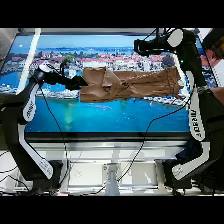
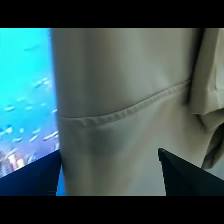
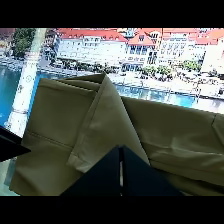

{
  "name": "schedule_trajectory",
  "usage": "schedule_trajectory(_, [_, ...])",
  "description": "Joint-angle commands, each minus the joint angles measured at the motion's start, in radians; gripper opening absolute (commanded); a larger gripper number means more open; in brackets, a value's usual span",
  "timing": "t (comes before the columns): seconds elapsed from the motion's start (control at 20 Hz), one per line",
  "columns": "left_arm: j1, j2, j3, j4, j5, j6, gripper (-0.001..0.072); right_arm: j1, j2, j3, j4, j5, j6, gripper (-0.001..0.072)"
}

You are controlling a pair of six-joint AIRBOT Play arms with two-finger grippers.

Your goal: Fold the clothes and pants, and hang the long-sleeved shirts on hangers.

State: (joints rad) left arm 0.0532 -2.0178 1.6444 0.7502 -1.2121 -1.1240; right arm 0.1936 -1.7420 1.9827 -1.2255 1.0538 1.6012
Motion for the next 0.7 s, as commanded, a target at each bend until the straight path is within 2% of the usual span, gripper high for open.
schedule_trajectory(0.0, [-0.045, -0.013, -0.001, 0.007, 0.031, 0.014, 0.0691, 0.001, 0.001, 0.000, 0.019, 0.001, 0.001, 0.0028])
schedule_trajectory(0.1, [-0.069, -0.013, -0.001, 0.000, 0.053, 0.014, 0.0494, 0.001, 0.001, 0.000, 0.024, 0.001, 0.001, 0.0028])
schedule_trajectory(0.2, [-0.083, -0.012, 0.000, -0.014, 0.079, 0.013, 0.0154, 0.001, 0.001, 0.000, 0.023, 0.002, 0.001, 0.0028])
schedule_trajectory(0.25, [-0.083, -0.011, 0.001, -0.051, 0.083, 0.015, 0.0019, 0.001, 0.001, 0.000, 0.023, 0.004, 0.001, 0.0028])
schedule_trajectory(0.35, [-0.078, 0.006, 0.002, -0.110, 0.080, 0.013, 0.0016, 0.000, 0.001, 0.000, 0.022, 0.012, 0.001, 0.0028])
schedule_trajectory(0.45, [-0.076, 0.060, 0.003, -0.084, 0.071, 0.002, 0.0015, 0.000, 0.001, 0.000, 0.017, 0.029, 0.000, 0.0028])
schedule_trajectory(0.55, [-0.075, 0.133, 0.003, -0.005, 0.070, -0.116, 0.0015, 0.000, 0.001, 0.000, 0.017, 0.051, 0.001, 0.0028])
schedule_trajectory(0.65, [-0.076, 0.204, 0.017, 0.071, 0.057, -0.157, 0.0014, 0.000, 0.001, 0.000, 0.017, 0.061, 0.001, 0.0028])
